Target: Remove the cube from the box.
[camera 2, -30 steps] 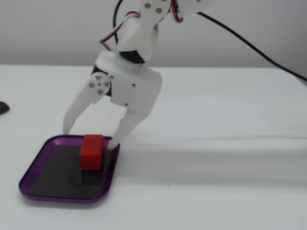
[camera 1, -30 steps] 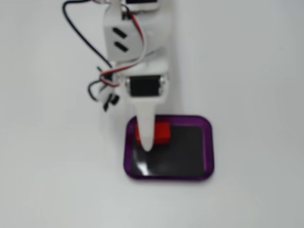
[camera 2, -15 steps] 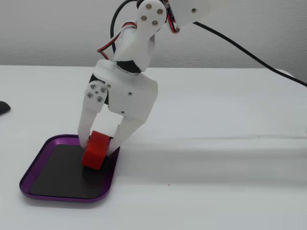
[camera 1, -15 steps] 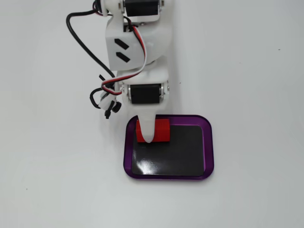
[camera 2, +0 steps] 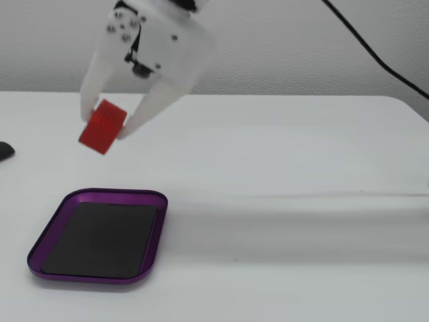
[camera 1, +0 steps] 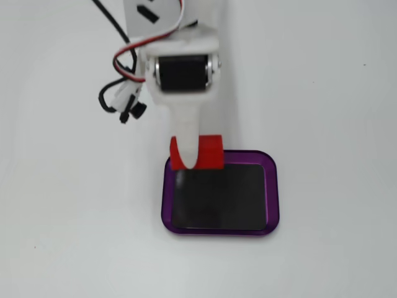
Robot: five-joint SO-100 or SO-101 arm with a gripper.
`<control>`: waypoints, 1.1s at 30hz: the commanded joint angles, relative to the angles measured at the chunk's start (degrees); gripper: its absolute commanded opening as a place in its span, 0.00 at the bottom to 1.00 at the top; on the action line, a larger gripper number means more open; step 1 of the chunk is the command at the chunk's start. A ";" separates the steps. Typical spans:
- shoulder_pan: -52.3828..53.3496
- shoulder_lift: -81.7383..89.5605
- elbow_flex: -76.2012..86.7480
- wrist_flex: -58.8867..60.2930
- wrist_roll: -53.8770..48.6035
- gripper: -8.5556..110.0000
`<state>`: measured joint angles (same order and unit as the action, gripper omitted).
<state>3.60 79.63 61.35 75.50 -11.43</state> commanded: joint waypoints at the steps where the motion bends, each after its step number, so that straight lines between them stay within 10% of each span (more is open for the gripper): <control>1: -1.93 9.05 -1.05 2.37 0.35 0.07; 20: -4.92 32.17 58.89 -24.70 0.26 0.07; 33: -4.92 31.90 71.81 -36.91 0.26 0.07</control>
<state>-1.23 110.21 133.07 40.08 -11.43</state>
